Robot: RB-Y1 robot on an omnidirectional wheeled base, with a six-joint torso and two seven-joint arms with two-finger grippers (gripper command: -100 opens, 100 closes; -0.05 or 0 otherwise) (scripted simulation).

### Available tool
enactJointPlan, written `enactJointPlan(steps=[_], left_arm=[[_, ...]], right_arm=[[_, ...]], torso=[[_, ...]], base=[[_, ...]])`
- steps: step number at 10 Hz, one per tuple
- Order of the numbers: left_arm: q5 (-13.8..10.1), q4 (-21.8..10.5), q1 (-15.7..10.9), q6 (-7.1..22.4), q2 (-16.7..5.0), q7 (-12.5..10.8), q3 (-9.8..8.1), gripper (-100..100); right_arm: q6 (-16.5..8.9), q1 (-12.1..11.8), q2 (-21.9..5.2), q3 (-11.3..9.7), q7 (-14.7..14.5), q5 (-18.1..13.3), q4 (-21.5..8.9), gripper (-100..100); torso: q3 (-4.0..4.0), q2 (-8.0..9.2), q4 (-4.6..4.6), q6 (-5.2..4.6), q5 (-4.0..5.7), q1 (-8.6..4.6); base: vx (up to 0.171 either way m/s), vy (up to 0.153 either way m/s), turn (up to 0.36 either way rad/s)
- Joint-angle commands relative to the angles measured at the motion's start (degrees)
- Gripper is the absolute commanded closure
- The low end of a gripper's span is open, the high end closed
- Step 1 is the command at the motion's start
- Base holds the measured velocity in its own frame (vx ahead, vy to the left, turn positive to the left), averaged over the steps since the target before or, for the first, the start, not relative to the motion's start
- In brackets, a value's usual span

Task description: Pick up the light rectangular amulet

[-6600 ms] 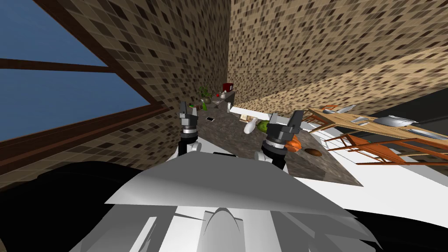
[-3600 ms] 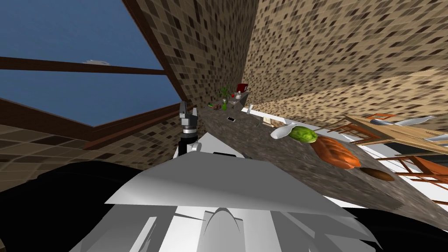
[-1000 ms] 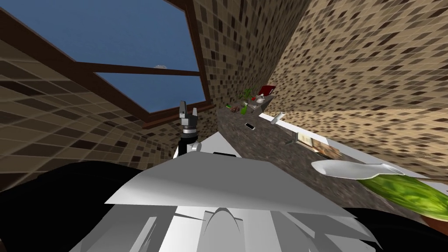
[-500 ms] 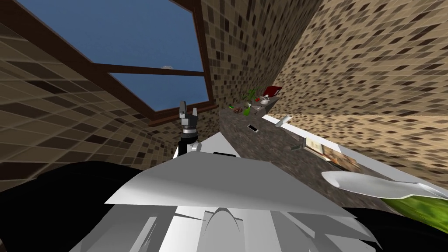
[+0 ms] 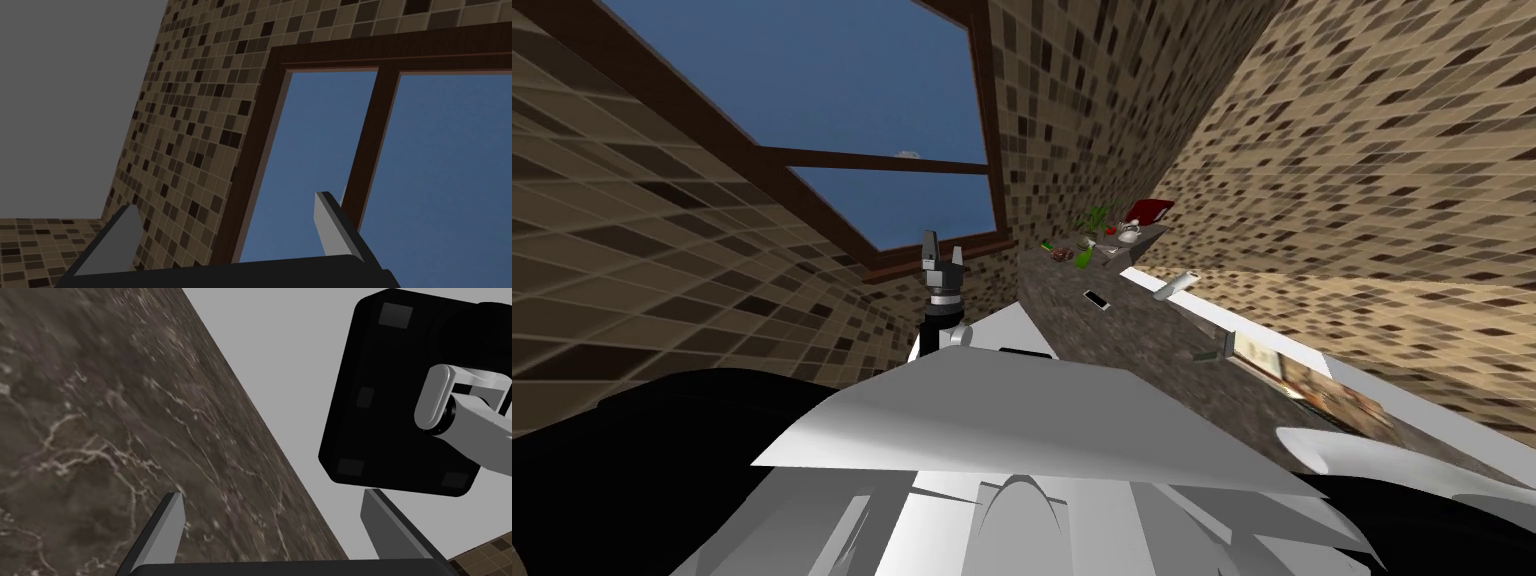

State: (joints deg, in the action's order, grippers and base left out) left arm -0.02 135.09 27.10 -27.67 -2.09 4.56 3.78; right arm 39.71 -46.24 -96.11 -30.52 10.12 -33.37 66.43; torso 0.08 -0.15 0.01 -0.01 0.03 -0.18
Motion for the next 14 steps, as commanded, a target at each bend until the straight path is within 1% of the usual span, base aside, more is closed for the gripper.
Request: enactJointPlan(steps=[1, 4, 7, 8, 9, 10, 11, 12, 13, 14], left_arm=[[0.0, 0.0, 0.0, 0.0, 0.0, 0.0, 0.00, 0], [0.0, 0.0, 0.0, 0.0, 0.0, 0.0, -0.01, 0], [0.0, 0.0, 0.0, 0.0, 0.0, 0.0, -0.01, 0], [0.0, 0.0, 0.0, 0.0, 0.0, 0.0, -0.01, 0], [0.0, 0.0, 0.0, 0.0, 0.0, 0.0, -0.01, 0], [0.0, 0.0, 0.0, 0.0, 0.0, 0.0, 0.00, 0], [0.0, 0.0, 0.0, 0.0, 0.0, 0.0, 0.00, 0], [0.0, 0.0, 0.0, 0.0, 0.0, 0.0, 0.01, 0], [0.0, 0.0, 0.0, 0.0, 0.0, 0.0, 0.00, 0], [0.0, 0.0, 0.0, 0.0, 0.0, 0.0, 0.00, 0]], right_arm=[[1.6, 1.6, -2.2, -0.1, 0.6, -0.7, -1.6, -100], [4.8, 4.4, -4.3, 0.9, 0.5, -1.0, -4.4, -100], [7.2, 6.9, -4.9, 1.9, 0.4, -0.8, -5.7, -100], [8.4, 8.2, -4.8, 2.5, 0.3, -0.7, -5.8, -100], [7.3, 6.9, -5.3, 2.2, 0.3, -0.2, -5.0, -100], [7.3, 6.9, -5.4, 2.3, 0.3, -0.1, -4.8, 0], [6.4, 6.9, -3.7, 1.7, 1.0, -0.3, -5.4, -100], [5.9, 6.9, -2.8, 1.5, 1.3, -0.4, -5.6, -100], [5.0, 7.0, -1.1, 0.9, 1.9, -0.7, -6.1, -100], [6.0, 7.3, -1.6, 1.1, 1.5, -1.0, -6.4, -100]], torso=[[0.00, 0.00, 0.00, 0.00, 0.00, 0.00], [0.10, -0.17, 0.04, 0.02, 0.13, -0.47], [0.12, -0.19, 0.05, -0.03, 0.14, -0.48], [0.07, -0.12, 0.03, -0.04, 0.14, -0.42], [0.09, -0.15, 0.04, -0.02, 0.11, -0.31], [-0.02, 0.04, -0.01, -0.10, 0.05, 0.06], [-0.06, 0.10, -0.03, -0.11, -0.01, 0.22], [-0.11, 0.20, -0.04, -0.04, -0.02, 0.26], [-0.19, 0.32, -0.08, -0.09, 0.00, 0.20], [-0.26, 0.45, -0.11, -0.09, 0.00, 0.14]], base=[[0.072, -0.092, 0.299], [0.081, -0.168, 0.273], [0.071, -0.172, 0.167], [0.060, -0.136, 0.195], [-0.006, -0.027, 0.069], [0.000, 0.000, 0.000], [-0.036, 0.000, 0.258], [-0.070, -0.017, 0.220], [-0.096, -0.036, 0.232], [-0.045, -0.022, 0.049]])
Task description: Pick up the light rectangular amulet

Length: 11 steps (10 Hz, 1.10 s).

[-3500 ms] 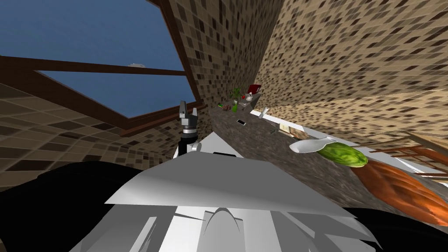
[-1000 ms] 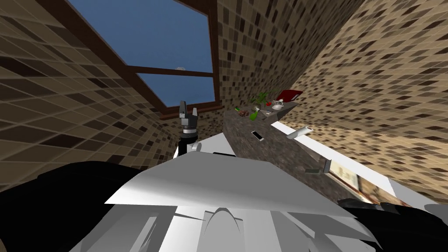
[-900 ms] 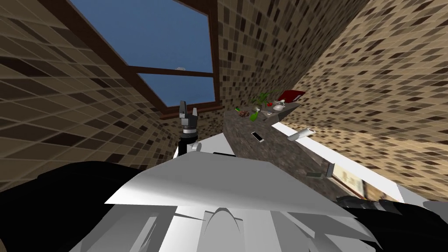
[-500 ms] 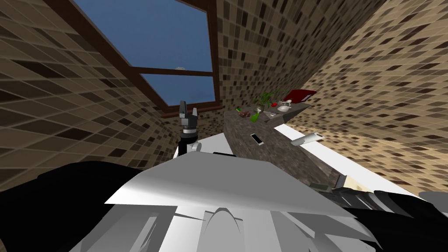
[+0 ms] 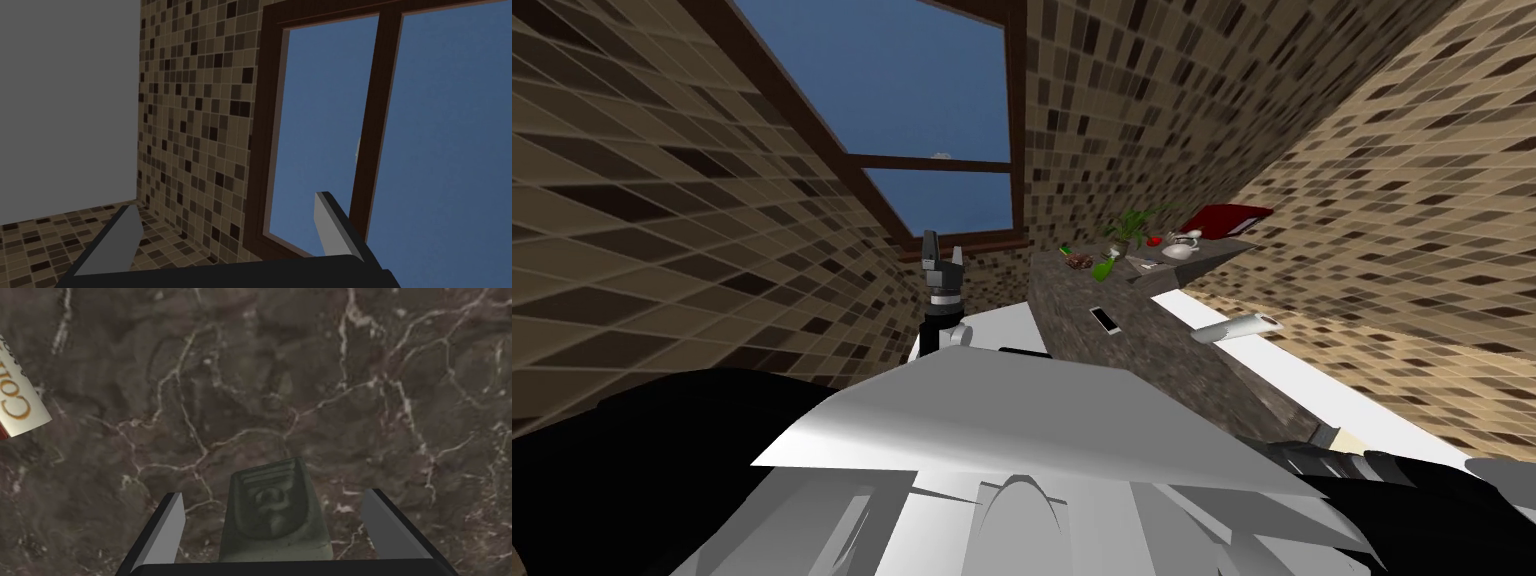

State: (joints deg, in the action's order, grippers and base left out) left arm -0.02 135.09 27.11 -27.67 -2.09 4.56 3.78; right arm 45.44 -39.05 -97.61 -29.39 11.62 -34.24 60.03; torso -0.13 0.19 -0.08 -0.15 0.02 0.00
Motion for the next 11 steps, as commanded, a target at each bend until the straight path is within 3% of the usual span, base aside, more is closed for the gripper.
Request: enactJointPlan(steps=[1, 5, 6, 7, 9, 10, 11], left_arm=[[0.0, 0.0, 0.0, 0.0, 0.0, 0.0, 0.00, 0], [0.0, 0.0, 0.0, 0.0, 0.0, 0.0, 0.00, 0], [0.0, 0.0, 0.0, 0.0, 0.0, 0.0, 0.00, 0], [0.0, 0.0, 0.0, 0.0, 0.0, 0.0, 0.00, 0], [0.0, 0.0, 0.0, 0.0, 0.0, 0.0, 0.00, 0], [0.0, 0.0, 0.0, 0.0, 0.0, 0.0, 0.00, 0], [0.0, 0.0, 0.0, 0.0, 0.0, 0.0, 0.00, 0]], right_arm=[[0.0, 0.0, 0.0, 0.0, 0.0, 0.0, 0.0, 100], [0.0, 0.0, 0.0, 0.0, 0.0, 0.0, 0.0, 100], [0.0, 0.0, 0.0, 0.0, 0.0, 0.0, 0.0, 0], [0.4, -0.3, -1.8, 0.5, -0.4, 0.5, 0.9, 100], [1.6, -0.3, -3.9, 1.2, -1.2, 0.8, 1.5, 100], [1.0, 0.0, -3.0, 0.8, -0.7, 0.3, 1.4, 100], [1.1, 0.1, -3.1, 0.8, -0.7, 0.2, 1.3, 0]], torso=[[0.00, 0.00, 0.00, 0.00, 0.00, 0.00], [0.12, -0.18, 0.05, 0.00, -0.01, 0.07], [0.12, -0.19, 0.06, 0.00, -0.01, 0.07], [0.12, -0.19, 0.06, 0.00, -0.01, 0.07], [0.20, -0.34, 0.09, -0.11, -0.06, 0.19], [0.24, -0.42, 0.10, -0.07, -0.07, 0.22], [0.21, -0.35, 0.09, 0.00, -0.03, 0.17]], base=[[-0.007, -0.004, -0.010], [0.000, 0.000, 0.000], [0.000, 0.000, 0.000], [0.038, 0.016, -0.217], [0.075, 0.021, -0.247], [0.034, 0.014, -0.046], [0.000, 0.000, 0.000]])
